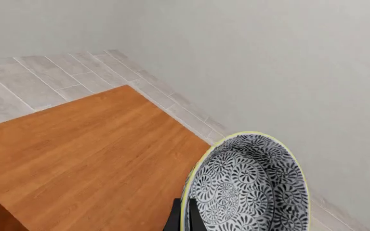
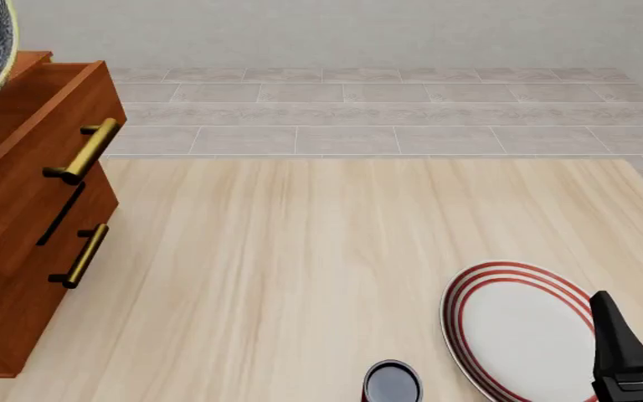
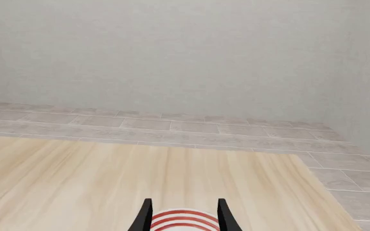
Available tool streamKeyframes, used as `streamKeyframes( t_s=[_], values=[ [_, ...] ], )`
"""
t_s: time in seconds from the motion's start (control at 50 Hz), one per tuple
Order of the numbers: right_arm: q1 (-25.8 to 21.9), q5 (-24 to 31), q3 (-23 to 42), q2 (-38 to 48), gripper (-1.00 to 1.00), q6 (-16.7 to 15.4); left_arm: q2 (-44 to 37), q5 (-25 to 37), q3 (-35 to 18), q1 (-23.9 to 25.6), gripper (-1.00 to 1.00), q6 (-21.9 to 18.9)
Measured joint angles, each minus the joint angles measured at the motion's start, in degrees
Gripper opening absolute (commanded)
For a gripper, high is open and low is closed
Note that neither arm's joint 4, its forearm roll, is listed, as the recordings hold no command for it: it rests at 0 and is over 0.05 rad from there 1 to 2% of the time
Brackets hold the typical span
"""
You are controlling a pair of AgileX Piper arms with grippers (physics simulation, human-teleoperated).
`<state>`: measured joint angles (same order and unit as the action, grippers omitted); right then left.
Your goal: Put the bowl on top of the cabinet.
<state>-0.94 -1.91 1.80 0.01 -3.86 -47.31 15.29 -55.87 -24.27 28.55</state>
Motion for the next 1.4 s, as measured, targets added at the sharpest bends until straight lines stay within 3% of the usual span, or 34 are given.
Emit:
streamKeyframes(
  t_s=[0.58, 1.4],
  values=[
    [0.1, 0.0, -0.2, 0.0, 1.00, 0.1, -2.1, -2.9, 0.7, -5.3, -1.00, 0.4],
    [0.1, 0.0, -0.6, 0.0, 1.00, 0.1, -8.9, -8.0, 1.1, -8.9, -1.00, 2.2]
  ],
)
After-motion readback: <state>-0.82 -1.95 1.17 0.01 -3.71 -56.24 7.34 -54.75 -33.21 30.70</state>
